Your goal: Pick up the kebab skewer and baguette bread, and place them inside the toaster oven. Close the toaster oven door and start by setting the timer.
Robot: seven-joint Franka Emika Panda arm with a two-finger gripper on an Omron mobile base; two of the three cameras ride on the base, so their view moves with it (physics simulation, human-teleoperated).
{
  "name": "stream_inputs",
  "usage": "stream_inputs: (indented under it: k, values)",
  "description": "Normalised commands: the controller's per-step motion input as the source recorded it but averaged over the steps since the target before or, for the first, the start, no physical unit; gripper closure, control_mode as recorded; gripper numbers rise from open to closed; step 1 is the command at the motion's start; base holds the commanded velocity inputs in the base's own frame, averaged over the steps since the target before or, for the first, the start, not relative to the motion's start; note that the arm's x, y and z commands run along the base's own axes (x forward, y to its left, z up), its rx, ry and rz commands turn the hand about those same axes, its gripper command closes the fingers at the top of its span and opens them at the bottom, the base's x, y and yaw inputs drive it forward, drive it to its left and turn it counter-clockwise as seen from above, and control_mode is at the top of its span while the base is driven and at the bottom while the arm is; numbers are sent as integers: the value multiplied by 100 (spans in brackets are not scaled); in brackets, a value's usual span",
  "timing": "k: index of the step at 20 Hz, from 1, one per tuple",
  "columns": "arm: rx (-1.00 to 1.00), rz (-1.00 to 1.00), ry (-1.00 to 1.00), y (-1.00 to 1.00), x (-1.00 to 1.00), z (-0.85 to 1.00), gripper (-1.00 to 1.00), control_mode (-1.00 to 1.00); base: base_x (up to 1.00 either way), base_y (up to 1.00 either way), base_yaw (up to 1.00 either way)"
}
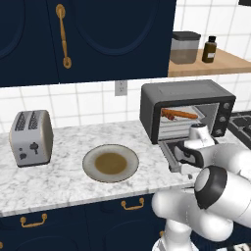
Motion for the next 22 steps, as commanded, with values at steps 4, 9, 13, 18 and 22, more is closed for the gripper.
stream_inputs:
  k: [4, 9, 13, 18, 22]
  values:
    - [0, 0, -4, 0, 22, -3, -100, -100, 0, 0, 0]
    - [4, 0, -13, 5, 43, -4, -100, -100, 0, 0, 0]
    - [5, 0, -12, 10, 39, -6, -100, -100, 0, 0, 0]
    - [3, 0, -4, 0, -7, -1, -100, -100, 0, 0, 0]
    - [1, -3, 0, 3, -6, 0, -100, -100, 0, 0, 0]
